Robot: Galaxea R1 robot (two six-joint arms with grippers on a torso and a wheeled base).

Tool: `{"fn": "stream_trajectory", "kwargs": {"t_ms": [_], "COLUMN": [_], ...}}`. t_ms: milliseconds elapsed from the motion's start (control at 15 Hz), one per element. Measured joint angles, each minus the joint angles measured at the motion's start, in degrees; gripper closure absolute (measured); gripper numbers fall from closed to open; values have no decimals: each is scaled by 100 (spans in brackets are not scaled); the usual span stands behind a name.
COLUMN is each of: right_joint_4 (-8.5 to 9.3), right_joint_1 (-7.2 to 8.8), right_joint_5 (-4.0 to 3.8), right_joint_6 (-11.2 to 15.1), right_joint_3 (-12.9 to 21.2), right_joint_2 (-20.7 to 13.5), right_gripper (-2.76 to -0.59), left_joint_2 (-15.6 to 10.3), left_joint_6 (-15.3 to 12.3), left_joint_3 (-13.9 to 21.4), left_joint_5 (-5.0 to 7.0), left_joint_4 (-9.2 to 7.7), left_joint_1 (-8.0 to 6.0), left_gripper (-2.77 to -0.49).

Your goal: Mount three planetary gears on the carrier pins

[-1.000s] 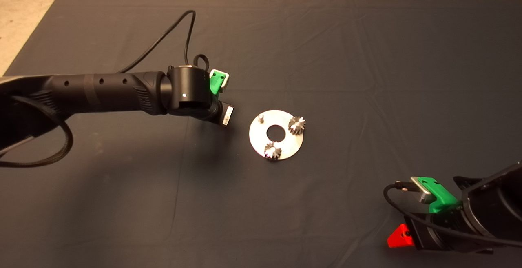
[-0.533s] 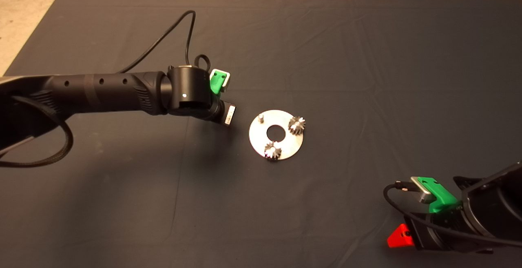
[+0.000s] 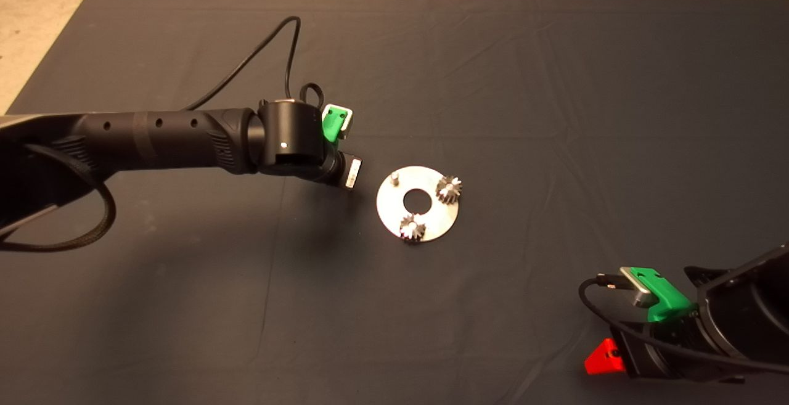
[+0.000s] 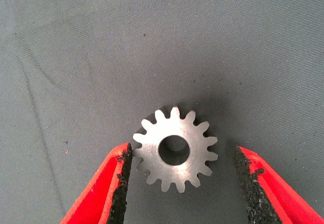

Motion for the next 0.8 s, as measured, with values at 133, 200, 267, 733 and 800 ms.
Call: {"fn": "stream_trajectory", "kwargs": {"t_ms": [133, 200, 267, 733, 800], "right_joint_4": [0, 0, 0, 0, 0], "right_joint_1": [0, 0, 0, 0, 0], "right_joint_5": [2, 2, 2, 2, 2], "right_joint_6": [0, 0, 0, 0, 0], "right_joint_3": [0, 0, 0, 0, 0], "right_joint_2": [0, 0, 0, 0, 0], "right_gripper": [-220, -220, -220, -220, -220], "left_joint_2": [0, 0, 0, 0, 0], "left_joint_6": [0, 0, 0, 1, 1], "left_joint_3": [-1, 0, 0, -1, -2], "left_joint_5": [0, 0, 2, 2, 5], "left_joint_4": [2, 2, 2, 9, 13], "left_joint_1": [0, 2, 2, 2, 11], "left_gripper": [-135, -135, -135, -121, -121]}}
